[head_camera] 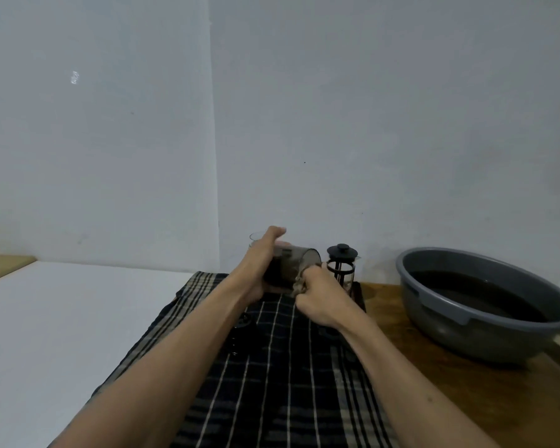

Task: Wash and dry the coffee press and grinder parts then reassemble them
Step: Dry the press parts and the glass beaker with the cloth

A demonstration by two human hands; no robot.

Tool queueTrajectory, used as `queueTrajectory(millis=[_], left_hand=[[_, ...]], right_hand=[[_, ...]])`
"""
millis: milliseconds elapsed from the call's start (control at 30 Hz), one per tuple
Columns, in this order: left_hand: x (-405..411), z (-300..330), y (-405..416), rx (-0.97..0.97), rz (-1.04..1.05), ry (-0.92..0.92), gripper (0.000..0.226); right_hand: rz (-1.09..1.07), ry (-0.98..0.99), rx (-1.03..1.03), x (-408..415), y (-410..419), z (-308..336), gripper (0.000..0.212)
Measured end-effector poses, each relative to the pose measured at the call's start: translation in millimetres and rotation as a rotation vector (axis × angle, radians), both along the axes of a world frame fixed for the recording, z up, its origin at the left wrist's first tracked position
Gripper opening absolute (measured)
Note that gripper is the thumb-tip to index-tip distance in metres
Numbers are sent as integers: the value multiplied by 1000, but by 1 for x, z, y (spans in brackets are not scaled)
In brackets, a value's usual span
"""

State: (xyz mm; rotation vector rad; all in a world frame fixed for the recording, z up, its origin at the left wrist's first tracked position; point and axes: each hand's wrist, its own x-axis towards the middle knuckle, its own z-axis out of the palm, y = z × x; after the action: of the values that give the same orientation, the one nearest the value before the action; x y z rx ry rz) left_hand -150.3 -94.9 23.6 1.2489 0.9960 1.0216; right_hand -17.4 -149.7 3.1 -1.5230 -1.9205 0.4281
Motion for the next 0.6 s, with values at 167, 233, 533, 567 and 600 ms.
queueTrajectory(millis=[167,233,533,567,600], left_hand=[[2,-27,-2,624,205,-129,20],[-5,-26,2,651,123,-67,26],[17,-13,-8,-12,145,-419,51],[16,-17,-8,38,131,-501,53],[15,-18,-7,84,123,-552,54]], right_hand=[[213,762,-180,-4,-6,17,26],[194,759,-187,-2,-4,12,28],[274,887,-253,-11,-6,7,45],[358,1156,-329,-10,-7,5,61],[406,1309,-370,-10,-6,1,70]])
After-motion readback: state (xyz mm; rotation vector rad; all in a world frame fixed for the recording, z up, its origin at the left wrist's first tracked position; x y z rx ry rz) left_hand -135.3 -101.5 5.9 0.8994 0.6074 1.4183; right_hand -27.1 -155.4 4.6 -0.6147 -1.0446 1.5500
